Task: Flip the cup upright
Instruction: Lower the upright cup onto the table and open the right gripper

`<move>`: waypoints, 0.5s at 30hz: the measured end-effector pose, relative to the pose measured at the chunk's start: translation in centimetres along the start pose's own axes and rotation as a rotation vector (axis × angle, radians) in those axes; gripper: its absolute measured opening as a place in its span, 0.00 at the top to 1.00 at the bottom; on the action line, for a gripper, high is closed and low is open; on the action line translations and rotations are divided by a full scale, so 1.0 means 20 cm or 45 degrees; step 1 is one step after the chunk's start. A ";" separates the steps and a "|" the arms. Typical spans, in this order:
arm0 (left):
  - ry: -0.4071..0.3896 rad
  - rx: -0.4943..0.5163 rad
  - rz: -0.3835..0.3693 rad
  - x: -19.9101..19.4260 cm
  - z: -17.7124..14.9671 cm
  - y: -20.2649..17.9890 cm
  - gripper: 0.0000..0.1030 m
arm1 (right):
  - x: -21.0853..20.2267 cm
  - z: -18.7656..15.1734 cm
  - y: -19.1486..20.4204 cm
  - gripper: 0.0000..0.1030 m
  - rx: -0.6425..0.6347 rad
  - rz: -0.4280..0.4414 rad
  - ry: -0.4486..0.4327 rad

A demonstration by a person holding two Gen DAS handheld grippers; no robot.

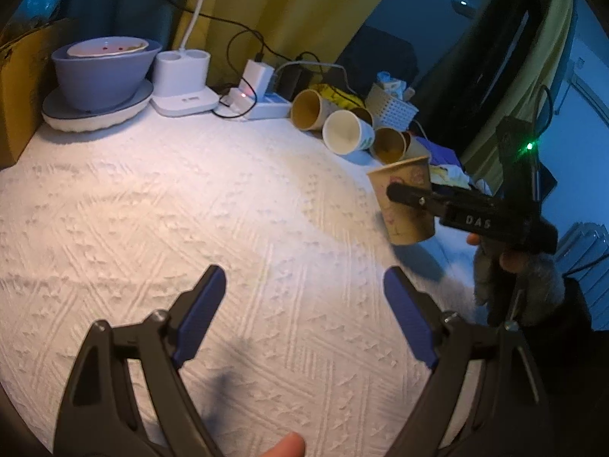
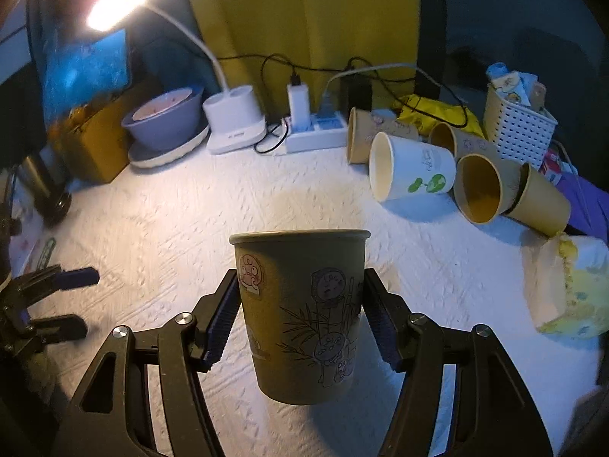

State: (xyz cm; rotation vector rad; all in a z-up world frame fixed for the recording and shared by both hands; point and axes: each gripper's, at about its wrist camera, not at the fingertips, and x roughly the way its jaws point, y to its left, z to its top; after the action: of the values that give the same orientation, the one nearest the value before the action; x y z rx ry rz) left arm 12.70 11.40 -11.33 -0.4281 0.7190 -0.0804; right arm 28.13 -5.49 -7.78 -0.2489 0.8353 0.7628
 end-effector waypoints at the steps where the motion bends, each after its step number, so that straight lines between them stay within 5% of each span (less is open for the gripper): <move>1: 0.004 0.005 0.001 0.01 0.00 -0.01 0.16 | 0.00 -0.02 0.00 0.36 0.012 -0.001 -0.008; 15: 0.038 0.066 -0.014 0.06 -0.02 -0.14 0.16 | -0.18 -0.22 -0.02 0.36 0.052 -0.048 -0.100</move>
State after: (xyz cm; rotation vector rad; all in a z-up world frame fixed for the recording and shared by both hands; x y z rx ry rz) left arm 13.51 8.34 -11.24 -0.3822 0.7425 -0.1154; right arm 24.31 -9.66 -8.12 -0.1963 0.7691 0.7154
